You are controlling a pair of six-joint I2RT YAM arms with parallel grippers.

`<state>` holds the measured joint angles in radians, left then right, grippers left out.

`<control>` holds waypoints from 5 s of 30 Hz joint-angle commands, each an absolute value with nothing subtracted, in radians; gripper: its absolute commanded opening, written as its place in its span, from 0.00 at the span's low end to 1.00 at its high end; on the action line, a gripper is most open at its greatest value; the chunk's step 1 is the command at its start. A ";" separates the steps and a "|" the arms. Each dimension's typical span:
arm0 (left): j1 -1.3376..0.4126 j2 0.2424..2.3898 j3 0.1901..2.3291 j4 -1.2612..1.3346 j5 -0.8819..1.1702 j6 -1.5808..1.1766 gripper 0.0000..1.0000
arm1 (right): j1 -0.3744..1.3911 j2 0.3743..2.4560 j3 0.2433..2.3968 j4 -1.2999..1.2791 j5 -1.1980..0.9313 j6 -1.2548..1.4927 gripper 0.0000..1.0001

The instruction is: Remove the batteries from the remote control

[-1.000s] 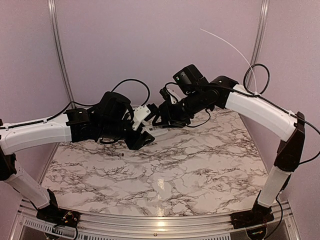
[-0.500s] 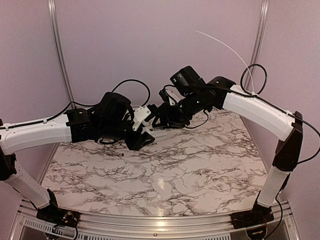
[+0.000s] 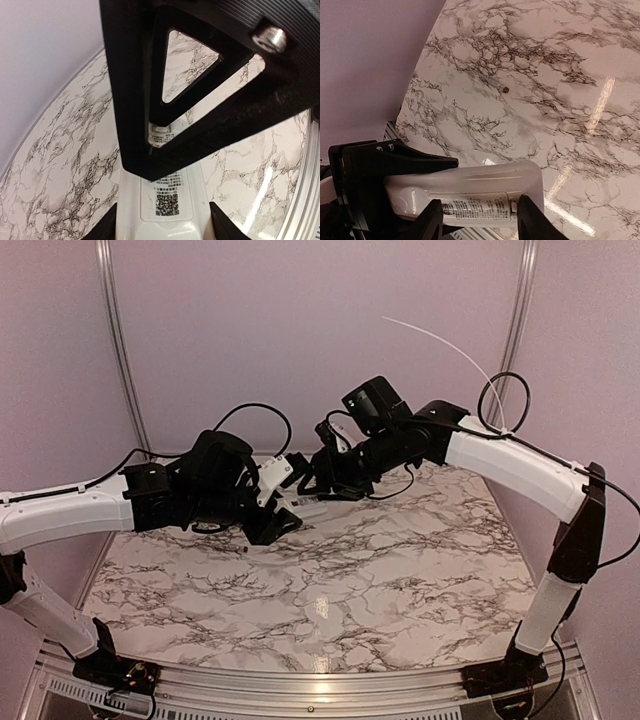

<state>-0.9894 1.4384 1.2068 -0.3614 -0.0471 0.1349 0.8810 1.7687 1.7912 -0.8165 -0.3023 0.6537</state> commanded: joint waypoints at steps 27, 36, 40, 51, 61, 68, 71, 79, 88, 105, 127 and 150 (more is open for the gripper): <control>-0.996 1.300 1.115 -0.129 -0.041 0.163 0.00 | 0.896 1.647 1.617 -0.530 -0.526 0.797 0.48; -0.996 1.268 1.089 -0.100 -0.034 0.174 0.00 | 0.896 1.621 1.583 -0.485 -0.556 0.823 0.48; -0.996 1.257 1.078 -0.090 -0.029 0.174 0.00 | 0.896 1.614 1.573 -0.473 -0.567 0.829 0.48; -0.996 1.249 1.068 -0.073 -0.034 0.177 0.00 | 0.897 1.605 1.559 -0.448 -0.594 0.840 0.47; -0.996 1.245 1.060 -0.071 -0.029 0.183 0.00 | 0.896 1.602 1.555 -0.431 -0.616 0.842 0.47; -0.996 1.248 1.062 -0.071 -0.028 0.185 0.00 | 0.896 1.601 1.557 -0.419 -0.627 0.844 0.47; -0.996 1.249 1.062 -0.071 -0.026 0.185 0.00 | 0.896 1.600 1.553 -0.412 -0.633 0.845 0.47; -0.996 1.252 1.055 -0.067 -0.017 0.190 0.00 | 0.894 1.579 1.518 -0.360 -0.657 0.858 0.47; -0.996 1.247 1.051 -0.051 -0.012 0.190 0.00 | 0.881 1.534 1.436 -0.244 -0.701 0.910 0.47; -0.996 1.243 1.040 -0.040 -0.009 0.192 0.00 | 0.866 1.509 1.348 -0.135 -0.755 0.957 0.47; -0.996 1.254 1.046 -0.044 -0.037 0.187 0.00 | 0.856 1.500 1.328 -0.131 -0.762 0.962 0.47; -0.996 1.274 1.055 -0.059 -0.083 0.184 0.00 | 0.843 1.484 1.340 -0.187 -0.739 0.927 0.47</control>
<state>-0.9932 1.2724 1.0294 -0.0910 -0.0723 0.1867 0.8494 1.5032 1.3193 -0.1402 -0.7544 0.9482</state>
